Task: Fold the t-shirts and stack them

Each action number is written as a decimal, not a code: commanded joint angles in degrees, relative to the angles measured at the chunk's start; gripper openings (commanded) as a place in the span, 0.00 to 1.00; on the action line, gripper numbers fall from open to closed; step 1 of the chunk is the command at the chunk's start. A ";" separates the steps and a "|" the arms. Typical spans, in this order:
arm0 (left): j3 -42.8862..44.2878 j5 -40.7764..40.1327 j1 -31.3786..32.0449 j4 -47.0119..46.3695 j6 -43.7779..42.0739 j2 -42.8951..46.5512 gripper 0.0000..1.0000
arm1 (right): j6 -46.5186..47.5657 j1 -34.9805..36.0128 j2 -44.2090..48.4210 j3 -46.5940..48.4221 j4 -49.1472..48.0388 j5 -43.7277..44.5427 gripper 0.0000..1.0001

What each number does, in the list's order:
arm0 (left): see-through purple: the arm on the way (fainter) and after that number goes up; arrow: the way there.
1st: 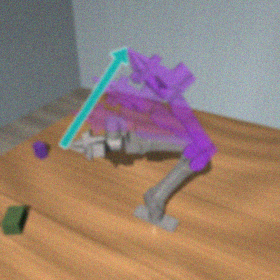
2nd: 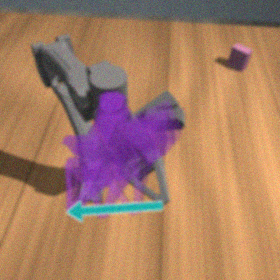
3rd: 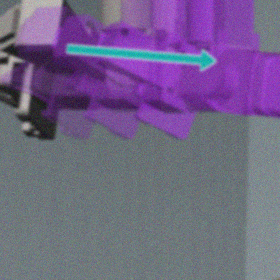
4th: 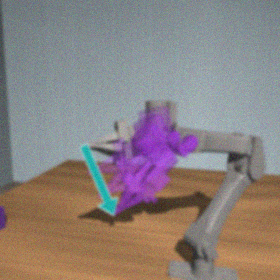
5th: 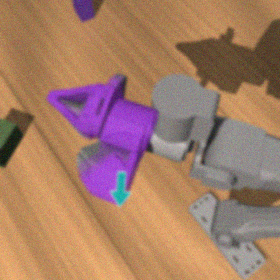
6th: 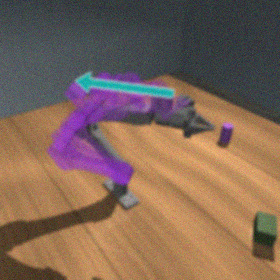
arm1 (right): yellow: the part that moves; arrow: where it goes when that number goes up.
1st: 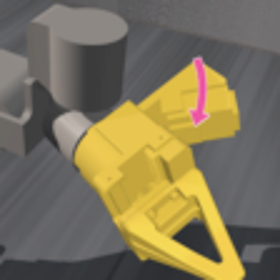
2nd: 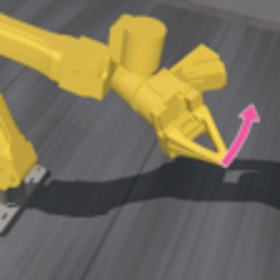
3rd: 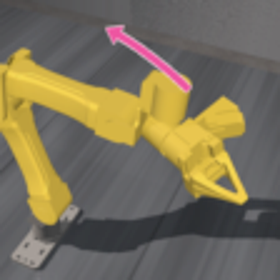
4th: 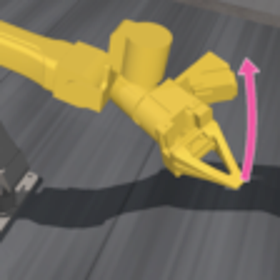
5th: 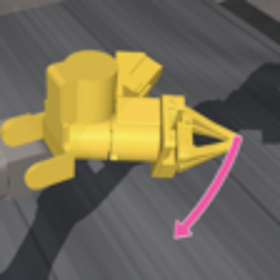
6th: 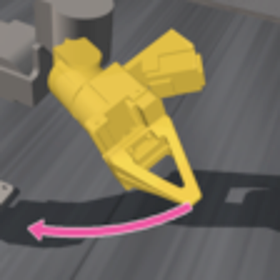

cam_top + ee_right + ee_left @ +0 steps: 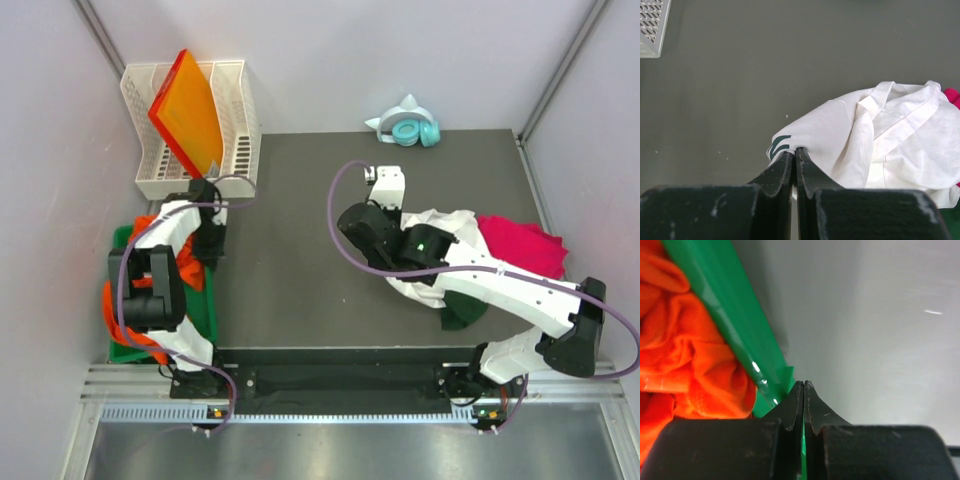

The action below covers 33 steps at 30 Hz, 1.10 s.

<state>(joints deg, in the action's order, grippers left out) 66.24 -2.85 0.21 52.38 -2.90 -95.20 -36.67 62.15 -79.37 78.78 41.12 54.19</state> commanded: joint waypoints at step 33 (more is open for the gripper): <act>7.51 33.34 -12.51 -2.72 -1.68 28.93 0.78 | 24.71 1.13 -22.84 45.66 -6.41 -11.47 0.00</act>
<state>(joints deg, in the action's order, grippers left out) 76.07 25.69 -12.19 53.93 -9.50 -65.49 -15.09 62.15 -99.48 116.75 36.93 47.99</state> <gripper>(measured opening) 0.786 0.010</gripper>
